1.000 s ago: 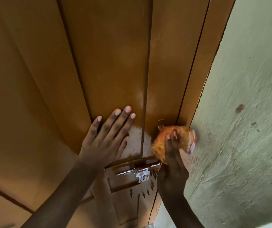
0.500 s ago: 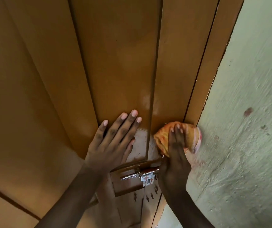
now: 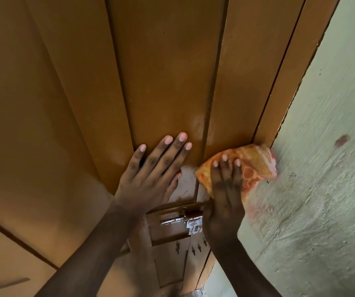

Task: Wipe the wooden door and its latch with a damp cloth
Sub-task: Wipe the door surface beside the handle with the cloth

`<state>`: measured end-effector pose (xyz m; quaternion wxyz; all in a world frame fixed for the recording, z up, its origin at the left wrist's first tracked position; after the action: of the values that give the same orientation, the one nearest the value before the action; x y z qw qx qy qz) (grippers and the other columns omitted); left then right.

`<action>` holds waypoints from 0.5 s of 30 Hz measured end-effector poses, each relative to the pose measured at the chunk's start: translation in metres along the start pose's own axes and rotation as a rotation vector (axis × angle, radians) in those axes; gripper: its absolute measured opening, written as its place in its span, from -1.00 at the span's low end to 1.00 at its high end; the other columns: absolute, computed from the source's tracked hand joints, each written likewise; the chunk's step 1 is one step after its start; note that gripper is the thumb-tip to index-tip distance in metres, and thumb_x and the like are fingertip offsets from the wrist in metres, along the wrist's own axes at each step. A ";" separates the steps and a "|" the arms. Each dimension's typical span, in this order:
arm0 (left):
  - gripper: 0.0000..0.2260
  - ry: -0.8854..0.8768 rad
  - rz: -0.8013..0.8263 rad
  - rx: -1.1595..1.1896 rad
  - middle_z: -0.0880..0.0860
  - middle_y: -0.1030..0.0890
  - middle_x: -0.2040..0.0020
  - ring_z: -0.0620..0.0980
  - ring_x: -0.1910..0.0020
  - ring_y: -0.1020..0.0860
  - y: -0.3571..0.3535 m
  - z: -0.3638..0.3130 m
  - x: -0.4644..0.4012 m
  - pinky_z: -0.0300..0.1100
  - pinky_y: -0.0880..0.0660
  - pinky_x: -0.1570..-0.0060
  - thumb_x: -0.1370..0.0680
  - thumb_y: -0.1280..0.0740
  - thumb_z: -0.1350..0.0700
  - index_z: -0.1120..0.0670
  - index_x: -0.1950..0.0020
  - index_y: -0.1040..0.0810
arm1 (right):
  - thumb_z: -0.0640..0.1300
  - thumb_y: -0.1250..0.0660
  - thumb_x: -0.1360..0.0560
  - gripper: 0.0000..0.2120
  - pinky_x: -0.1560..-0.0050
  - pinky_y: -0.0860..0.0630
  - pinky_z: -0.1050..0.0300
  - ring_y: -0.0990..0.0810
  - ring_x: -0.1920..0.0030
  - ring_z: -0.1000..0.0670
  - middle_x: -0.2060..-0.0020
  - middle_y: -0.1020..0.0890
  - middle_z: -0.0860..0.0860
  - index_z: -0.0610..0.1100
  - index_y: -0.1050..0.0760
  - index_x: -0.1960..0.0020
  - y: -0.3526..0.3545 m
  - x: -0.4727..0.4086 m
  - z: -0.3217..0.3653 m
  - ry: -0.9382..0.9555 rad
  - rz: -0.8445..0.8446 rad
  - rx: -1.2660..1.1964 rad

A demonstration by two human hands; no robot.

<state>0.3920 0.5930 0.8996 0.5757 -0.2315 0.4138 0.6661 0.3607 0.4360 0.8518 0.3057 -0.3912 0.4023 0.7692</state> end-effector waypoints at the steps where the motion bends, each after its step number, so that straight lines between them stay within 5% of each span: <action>1: -0.37 -0.001 -0.003 0.005 0.06 -0.24 -0.67 0.04 -0.63 -0.23 0.000 -0.001 0.000 0.10 -0.07 -0.53 -0.67 -0.20 -0.19 0.03 -0.69 -0.22 | -0.57 -0.52 -0.26 -0.16 -0.48 -0.37 -0.32 -0.17 -0.63 -0.22 -0.60 -0.29 -0.09 -0.28 -0.38 -0.50 -0.001 0.012 -0.006 0.100 0.058 0.037; 4: -0.38 -0.001 -0.001 -0.005 0.07 -0.24 -0.66 0.05 -0.62 -0.23 -0.002 -0.001 0.000 0.10 -0.07 -0.53 -0.67 -0.20 -0.19 0.04 -0.69 -0.23 | -0.45 -0.35 -0.50 -0.37 -0.37 -0.49 -0.22 -0.13 -0.65 -0.03 -0.66 -0.11 0.10 -0.19 -0.30 -0.52 0.008 0.041 -0.023 0.248 0.144 0.079; 7: -0.39 -0.002 -0.004 0.000 0.07 -0.25 -0.66 0.06 -0.62 -0.24 -0.001 0.000 0.001 0.11 -0.07 -0.53 -0.68 -0.20 -0.18 0.04 -0.68 -0.23 | -0.32 -0.40 -0.54 -0.43 -0.43 -0.42 -0.18 -0.24 -0.61 0.00 -0.62 -0.24 0.04 -0.21 -0.34 -0.51 0.011 0.029 -0.014 0.125 0.047 -0.022; 11: -0.38 -0.006 -0.004 0.000 0.08 -0.23 -0.66 0.06 -0.62 -0.23 -0.001 -0.001 0.001 0.11 -0.08 -0.53 -0.68 -0.19 -0.18 0.04 -0.69 -0.23 | -0.17 -0.22 -0.64 -0.59 -0.57 -0.26 -0.20 -0.22 -0.62 -0.10 -0.46 -0.46 -0.16 -0.26 -0.40 -0.46 0.006 -0.011 0.006 0.036 -0.090 -0.083; 13: -0.38 0.001 -0.015 -0.010 0.07 -0.23 -0.66 0.06 -0.62 -0.23 0.000 -0.001 0.000 0.11 -0.09 -0.52 -0.67 -0.20 -0.18 0.04 -0.68 -0.24 | -0.19 -0.38 -0.59 -0.53 -0.54 -0.29 -0.25 -0.24 -0.61 -0.15 -0.46 -0.48 -0.18 -0.25 -0.40 -0.46 0.000 -0.001 -0.002 0.169 -0.014 0.026; 15: -0.38 0.006 -0.018 -0.012 0.08 -0.22 -0.67 0.06 -0.62 -0.22 0.000 0.000 0.000 0.11 -0.09 -0.52 -0.67 -0.20 -0.18 0.04 -0.69 -0.23 | -0.35 -0.61 -0.35 -0.23 -0.53 -0.31 -0.21 -0.29 -0.59 -0.15 -0.47 -0.46 -0.16 -0.22 -0.37 -0.49 -0.003 0.026 -0.022 0.255 0.118 0.114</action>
<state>0.3920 0.5931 0.8991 0.5792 -0.2408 0.4093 0.6626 0.3581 0.4227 0.8203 0.2281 -0.4435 0.5032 0.7057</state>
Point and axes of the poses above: each hand's wrist, its own x-axis away from the middle knuckle, its own y-axis out of the back of the hand, z = x × y, the point moved 7 cm from there along -x, towards the middle knuckle
